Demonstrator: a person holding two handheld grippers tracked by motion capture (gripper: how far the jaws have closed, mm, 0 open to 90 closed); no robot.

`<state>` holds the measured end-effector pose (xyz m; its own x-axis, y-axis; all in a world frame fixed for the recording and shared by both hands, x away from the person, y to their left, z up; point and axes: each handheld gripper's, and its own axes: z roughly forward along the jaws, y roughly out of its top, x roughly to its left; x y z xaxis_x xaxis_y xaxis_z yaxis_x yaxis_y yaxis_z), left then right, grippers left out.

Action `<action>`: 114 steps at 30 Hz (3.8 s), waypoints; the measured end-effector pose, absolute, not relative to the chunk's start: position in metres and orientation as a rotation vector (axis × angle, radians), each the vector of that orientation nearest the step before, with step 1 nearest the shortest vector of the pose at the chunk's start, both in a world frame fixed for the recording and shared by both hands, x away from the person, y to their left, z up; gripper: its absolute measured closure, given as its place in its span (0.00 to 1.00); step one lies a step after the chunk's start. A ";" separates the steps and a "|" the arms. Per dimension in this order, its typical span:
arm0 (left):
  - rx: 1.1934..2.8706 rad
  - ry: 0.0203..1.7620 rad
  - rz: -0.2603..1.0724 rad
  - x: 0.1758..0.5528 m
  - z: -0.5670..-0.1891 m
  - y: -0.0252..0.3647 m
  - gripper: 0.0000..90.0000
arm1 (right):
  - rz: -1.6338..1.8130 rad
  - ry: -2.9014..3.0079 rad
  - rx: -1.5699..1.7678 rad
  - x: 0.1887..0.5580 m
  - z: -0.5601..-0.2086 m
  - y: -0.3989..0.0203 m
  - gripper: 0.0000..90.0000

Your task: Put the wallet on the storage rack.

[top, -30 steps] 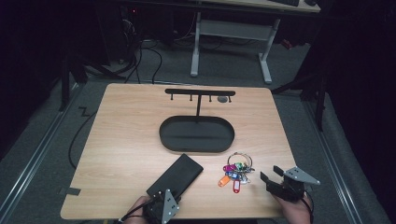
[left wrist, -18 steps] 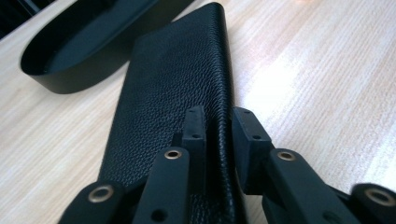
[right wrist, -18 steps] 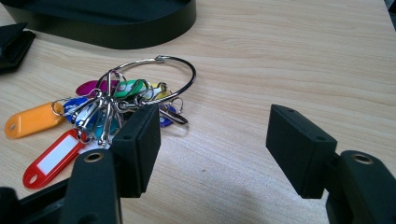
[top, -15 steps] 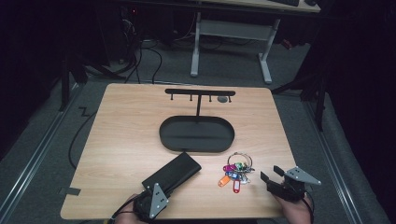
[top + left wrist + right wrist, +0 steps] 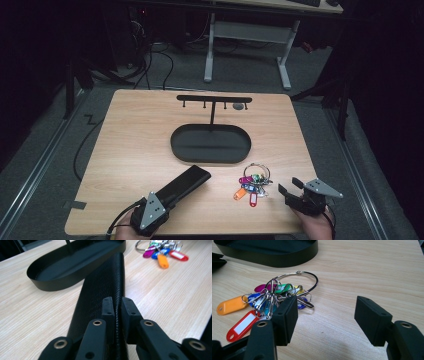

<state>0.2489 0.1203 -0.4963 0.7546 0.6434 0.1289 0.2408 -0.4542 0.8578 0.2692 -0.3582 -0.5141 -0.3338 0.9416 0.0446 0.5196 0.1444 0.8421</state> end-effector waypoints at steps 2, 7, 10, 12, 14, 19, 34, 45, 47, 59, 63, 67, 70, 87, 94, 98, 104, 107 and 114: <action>2.009 0.679 0.533 0.250 -0.494 0.124 0.92 | 1.093 1.924 1.395 0.269 -0.515 -0.358 0.40; 1.926 0.728 0.459 0.255 -0.489 0.140 0.92 | 1.093 1.921 1.395 0.269 -0.514 -0.359 0.40; 1.897 0.739 0.446 0.255 -0.487 0.145 0.92 | 1.097 1.917 1.401 0.270 -0.514 -0.358 0.40; 1.872 0.756 0.420 0.258 -0.487 0.151 0.92 | 1.102 1.912 1.407 0.270 -0.513 -0.356 0.40; 1.865 0.761 0.410 0.260 -0.487 0.153 0.92 | 1.103 1.913 1.402 0.270 -0.512 -0.355 0.40; 1.806 0.792 0.371 0.266 -0.484 0.163 0.93 | 1.093 1.927 1.390 0.268 -0.513 -0.353 0.40; 1.706 0.896 0.369 0.281 -0.488 0.195 0.92 | 1.103 1.926 1.396 0.268 -0.514 -0.354 0.40; 1.673 0.896 0.357 0.285 -0.494 0.204 0.85 | 1.102 1.936 1.387 0.268 -0.513 -0.353 0.40; 1.699 0.886 0.383 0.283 -0.495 0.201 0.80 | 1.105 1.926 1.396 0.268 -0.513 -0.355 0.40; 1.809 0.861 0.482 0.282 -0.498 0.191 0.62 | 1.094 1.946 1.389 0.269 -0.514 -0.353 0.40; 1.859 0.841 0.541 0.280 -0.498 0.186 0.60 | 1.095 1.950 1.383 0.268 -0.514 -0.354 0.40; 1.916 0.852 0.539 0.282 -0.499 0.180 0.53 | 1.105 1.949 1.396 0.272 -0.515 -0.353 0.40; 1.960 0.850 0.614 0.283 -0.496 0.175 0.48 | 1.097 1.977 1.385 0.271 -0.517 -0.351 0.40; 2.154 0.942 0.666 0.278 -0.489 0.153 0.50 | 1.164 2.058 1.297 0.288 -0.514 -0.345 0.39; 2.254 0.902 0.620 0.289 -0.469 0.143 0.52 | 1.187 2.043 1.292 0.286 -0.510 -0.346 0.39; 2.359 0.859 0.634 0.296 -0.461 0.133 0.53 | 1.187 2.029 1.302 0.283 -0.508 -0.348 0.39; 2.487 0.839 0.593 0.309 -0.451 0.125 0.56 | 1.183 2.028 1.300 0.283 -0.508 -0.347 0.39; 2.515 0.830 0.594 0.313 -0.449 0.124 0.56 | 1.166 2.045 1.311 0.284 -0.512 -0.347 0.39; 2.563 0.901 0.462 0.333 -0.438 0.126 0.55 | 1.162 2.026 1.323 0.278 -0.510 -0.351 0.40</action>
